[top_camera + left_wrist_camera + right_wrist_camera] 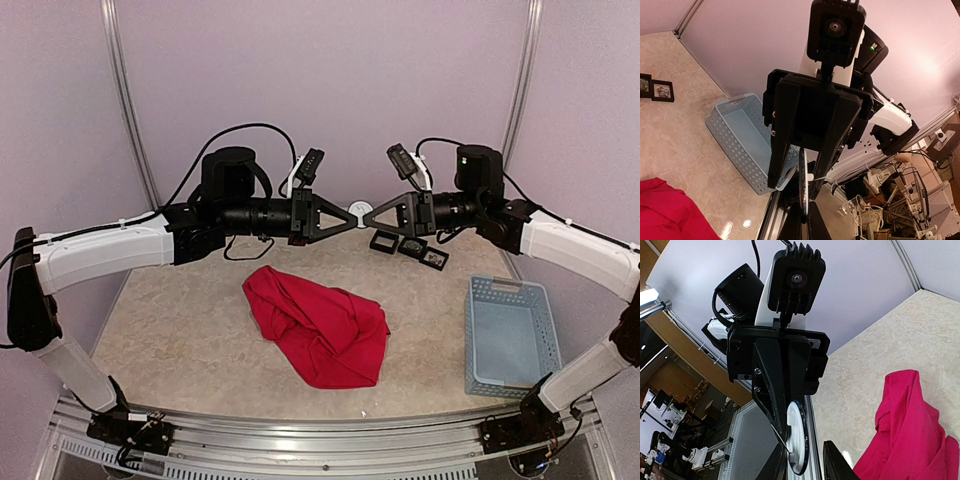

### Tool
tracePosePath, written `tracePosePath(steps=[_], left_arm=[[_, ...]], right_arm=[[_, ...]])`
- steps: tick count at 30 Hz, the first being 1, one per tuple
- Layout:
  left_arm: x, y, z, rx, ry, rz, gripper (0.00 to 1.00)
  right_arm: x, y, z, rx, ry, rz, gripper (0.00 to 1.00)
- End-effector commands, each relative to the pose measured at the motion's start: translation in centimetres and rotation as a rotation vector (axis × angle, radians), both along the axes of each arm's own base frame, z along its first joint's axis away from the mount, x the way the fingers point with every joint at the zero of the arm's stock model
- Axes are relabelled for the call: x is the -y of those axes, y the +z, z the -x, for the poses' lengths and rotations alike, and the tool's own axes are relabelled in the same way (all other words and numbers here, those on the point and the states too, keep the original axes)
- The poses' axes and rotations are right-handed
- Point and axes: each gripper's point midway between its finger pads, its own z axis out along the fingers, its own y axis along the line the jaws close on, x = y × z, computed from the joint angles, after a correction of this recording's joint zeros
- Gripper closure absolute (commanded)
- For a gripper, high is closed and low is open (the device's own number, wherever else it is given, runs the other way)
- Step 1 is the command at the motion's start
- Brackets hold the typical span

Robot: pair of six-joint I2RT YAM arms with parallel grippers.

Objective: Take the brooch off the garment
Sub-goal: Close the brooch at the center of the board.

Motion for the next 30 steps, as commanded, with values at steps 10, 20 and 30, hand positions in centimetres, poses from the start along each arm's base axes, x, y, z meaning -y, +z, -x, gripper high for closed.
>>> tracePosePath(steps=[10,20,30], left_arm=[[0.1,0.1,0.4,0.013,-0.026,0.01,1.0],[0.2,-0.1,0.5,0.009,-0.028,0.008,1.0],[0.6,-0.5,0.8,0.008,-0.038,-0.006,1.0]], right_arm=[[-0.8,0.3,0.4,-0.039,0.071,-0.031,0.74],[-1.0,-0.3,0.0,-0.081,0.057,-0.037,0.81],[-1.3,-1.9,-0.4,-0.151,0.054,-0.008,0.88]])
